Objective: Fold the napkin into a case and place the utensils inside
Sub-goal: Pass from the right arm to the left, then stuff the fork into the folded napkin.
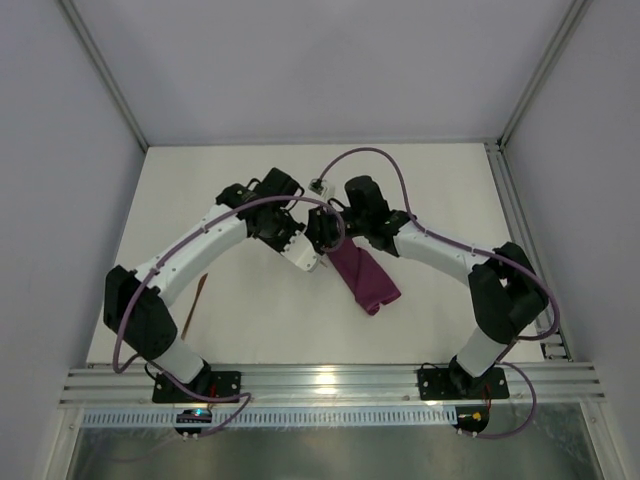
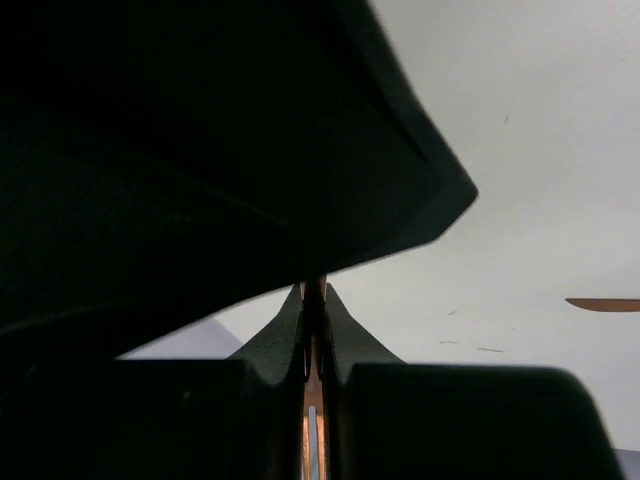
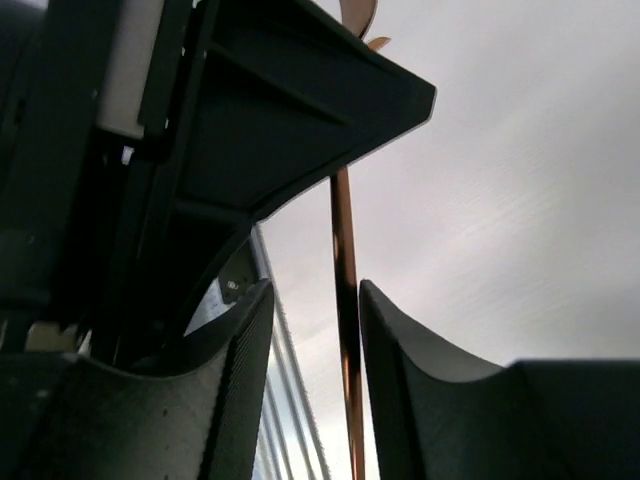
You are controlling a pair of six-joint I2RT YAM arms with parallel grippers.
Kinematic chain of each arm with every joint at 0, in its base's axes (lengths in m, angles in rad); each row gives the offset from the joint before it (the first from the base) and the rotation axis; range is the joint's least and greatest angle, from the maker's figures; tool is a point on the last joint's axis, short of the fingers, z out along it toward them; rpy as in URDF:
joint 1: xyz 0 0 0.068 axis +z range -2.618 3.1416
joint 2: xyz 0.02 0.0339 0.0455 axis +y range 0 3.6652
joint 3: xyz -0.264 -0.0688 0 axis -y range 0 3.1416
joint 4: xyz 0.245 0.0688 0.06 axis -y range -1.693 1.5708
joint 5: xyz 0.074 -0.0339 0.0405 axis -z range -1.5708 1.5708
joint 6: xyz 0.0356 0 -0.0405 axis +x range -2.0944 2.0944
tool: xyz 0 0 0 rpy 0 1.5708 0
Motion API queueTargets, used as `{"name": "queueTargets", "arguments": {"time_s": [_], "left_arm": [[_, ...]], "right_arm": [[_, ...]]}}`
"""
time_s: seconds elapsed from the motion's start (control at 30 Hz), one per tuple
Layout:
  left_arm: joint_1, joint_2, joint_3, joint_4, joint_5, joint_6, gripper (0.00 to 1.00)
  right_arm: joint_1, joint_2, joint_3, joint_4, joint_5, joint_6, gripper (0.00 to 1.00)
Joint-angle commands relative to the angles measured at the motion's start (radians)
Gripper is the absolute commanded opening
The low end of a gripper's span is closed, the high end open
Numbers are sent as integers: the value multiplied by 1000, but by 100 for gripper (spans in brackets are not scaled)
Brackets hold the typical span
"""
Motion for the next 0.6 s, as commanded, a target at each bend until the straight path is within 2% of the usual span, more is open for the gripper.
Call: {"name": "queueTargets", "arguments": {"time_s": [0.0, 0.03, 0.07, 0.17, 0.2, 0.33, 0.57], "left_arm": [[-3, 87, 98, -36, -35, -76, 0], [-3, 101, 109, -40, -44, -86, 0], [-3, 113, 117, -36, -56, -92, 0], [-3, 148, 103, -14, -57, -87, 0], [-3, 167, 103, -11, -57, -83, 0], [-6, 225, 131, 15, -31, -99, 0], [-61, 326, 151, 70, -44, -75, 0]], "right_arm": [[-44, -102, -36, -19, 92, -48, 45], [-61, -146, -55, -50, 107, -46, 62], [-106, -172, -76, -54, 124, -46, 65], [-185, -301, -150, -129, 261, -75, 68], [-196, -336, -176, -155, 382, -112, 69], [-203, -482, -257, -255, 688, -172, 72], [-203, -611, -400, -222, 865, -152, 73]]}}
